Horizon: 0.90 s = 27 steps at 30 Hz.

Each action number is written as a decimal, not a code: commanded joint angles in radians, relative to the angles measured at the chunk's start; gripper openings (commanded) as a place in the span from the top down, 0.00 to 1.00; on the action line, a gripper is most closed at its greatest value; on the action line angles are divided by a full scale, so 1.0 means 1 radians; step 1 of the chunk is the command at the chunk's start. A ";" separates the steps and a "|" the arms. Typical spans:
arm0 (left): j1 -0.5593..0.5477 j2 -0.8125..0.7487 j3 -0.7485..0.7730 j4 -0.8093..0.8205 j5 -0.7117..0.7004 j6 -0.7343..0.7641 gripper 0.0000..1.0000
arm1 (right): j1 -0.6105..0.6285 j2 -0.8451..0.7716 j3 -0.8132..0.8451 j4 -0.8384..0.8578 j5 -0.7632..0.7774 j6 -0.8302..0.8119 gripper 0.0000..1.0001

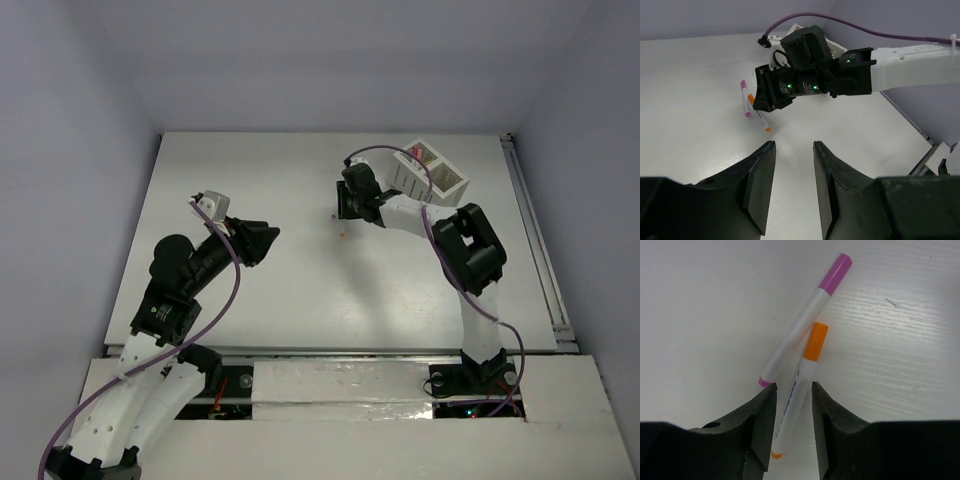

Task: Sort the stationery into containers
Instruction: Pick up the pen from the center of the board.

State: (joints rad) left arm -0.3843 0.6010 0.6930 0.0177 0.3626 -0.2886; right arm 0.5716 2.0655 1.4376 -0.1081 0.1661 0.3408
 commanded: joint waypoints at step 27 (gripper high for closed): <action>0.005 -0.017 -0.010 0.039 -0.001 0.009 0.67 | 0.008 0.113 0.208 -0.239 0.194 -0.005 0.96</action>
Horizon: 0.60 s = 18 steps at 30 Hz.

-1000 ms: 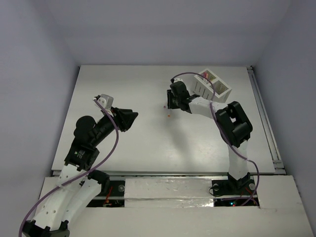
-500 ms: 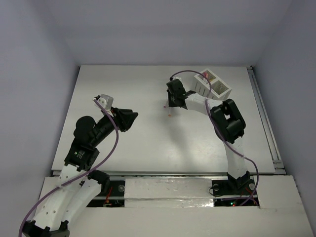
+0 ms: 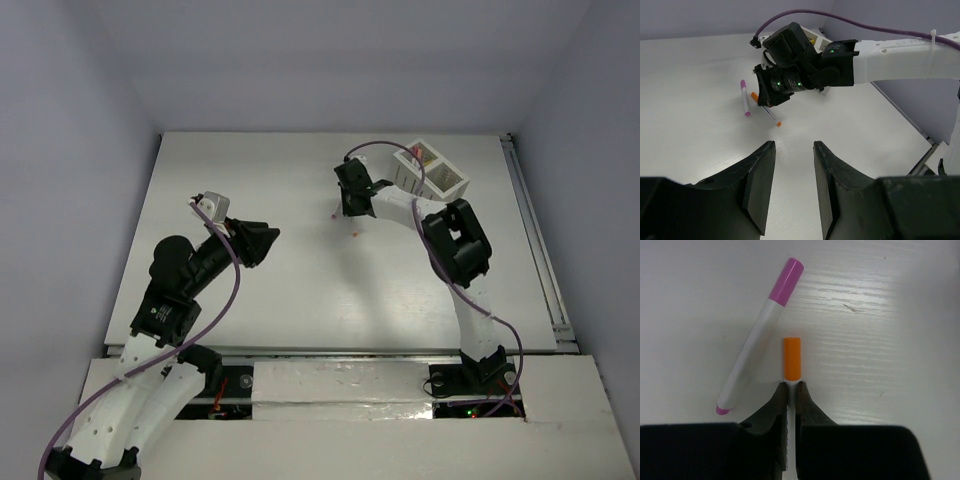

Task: Sort the stationery into containers
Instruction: Pick up the pen from the center of the board.

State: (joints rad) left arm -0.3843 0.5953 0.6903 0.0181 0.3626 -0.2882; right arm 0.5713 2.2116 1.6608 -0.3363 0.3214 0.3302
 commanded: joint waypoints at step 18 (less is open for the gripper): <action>0.005 -0.022 -0.012 0.043 0.006 0.007 0.66 | -0.281 -0.369 -0.078 0.444 0.107 -0.082 1.00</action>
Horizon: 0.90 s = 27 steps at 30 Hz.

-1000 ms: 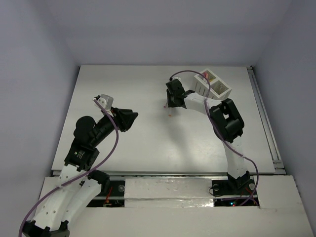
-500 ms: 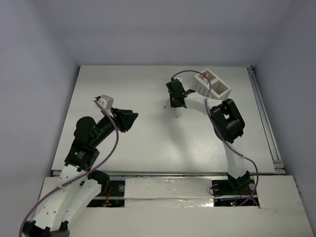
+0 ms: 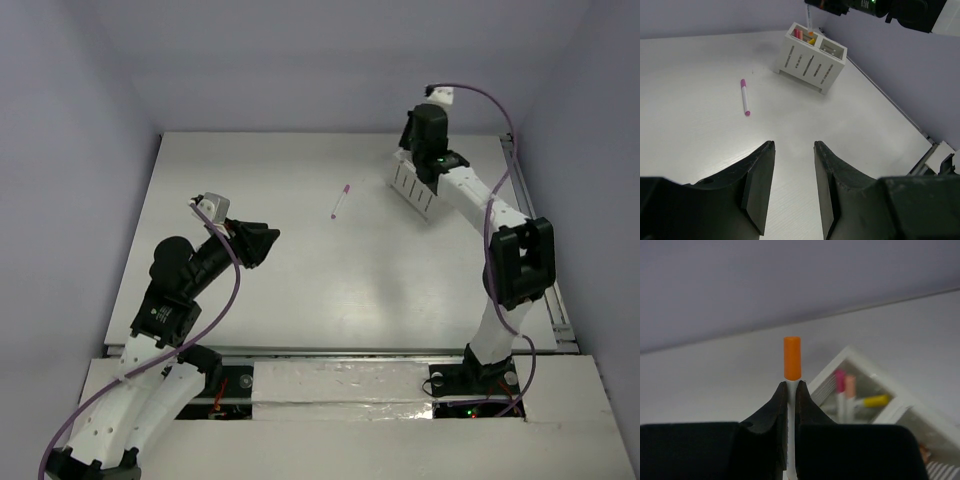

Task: Sort the stationery into containers
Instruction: Place the pen in the storage box.

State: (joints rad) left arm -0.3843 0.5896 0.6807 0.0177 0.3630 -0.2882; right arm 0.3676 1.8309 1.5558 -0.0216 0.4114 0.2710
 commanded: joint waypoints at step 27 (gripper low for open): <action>0.005 0.004 0.002 0.047 0.010 0.006 0.66 | -0.137 0.165 0.038 0.298 0.096 -0.216 0.90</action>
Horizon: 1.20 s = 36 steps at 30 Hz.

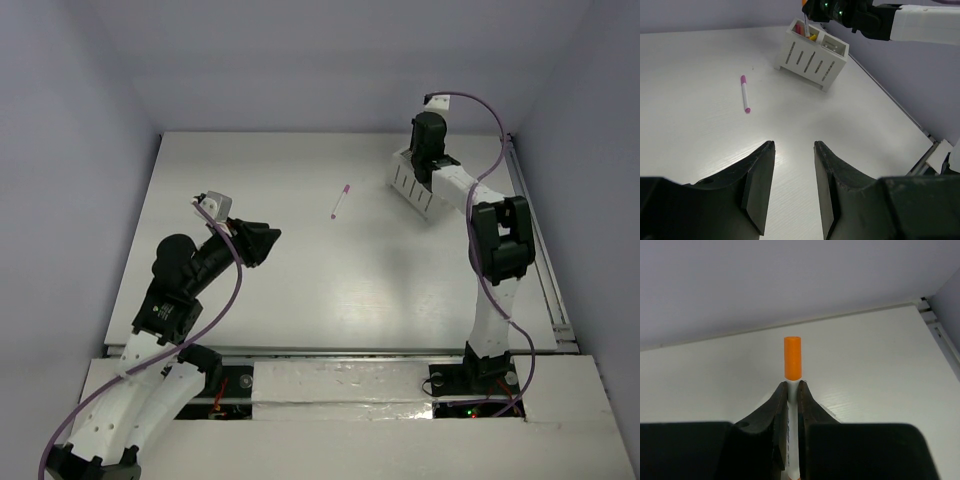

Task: Sort the stationery into containers
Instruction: Place the pen in the storage box, then pick up the pen from the center of the board.

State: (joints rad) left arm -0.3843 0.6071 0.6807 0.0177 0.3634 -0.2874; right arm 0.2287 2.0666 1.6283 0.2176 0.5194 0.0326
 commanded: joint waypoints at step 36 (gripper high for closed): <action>0.005 -0.033 0.000 0.044 0.006 0.007 0.66 | 0.325 0.199 0.202 -0.463 -0.225 0.372 0.34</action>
State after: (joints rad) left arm -0.3843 0.5858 0.6807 0.0177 0.3653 -0.2878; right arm 0.5632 2.2562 1.7378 -0.1902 0.2779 0.3668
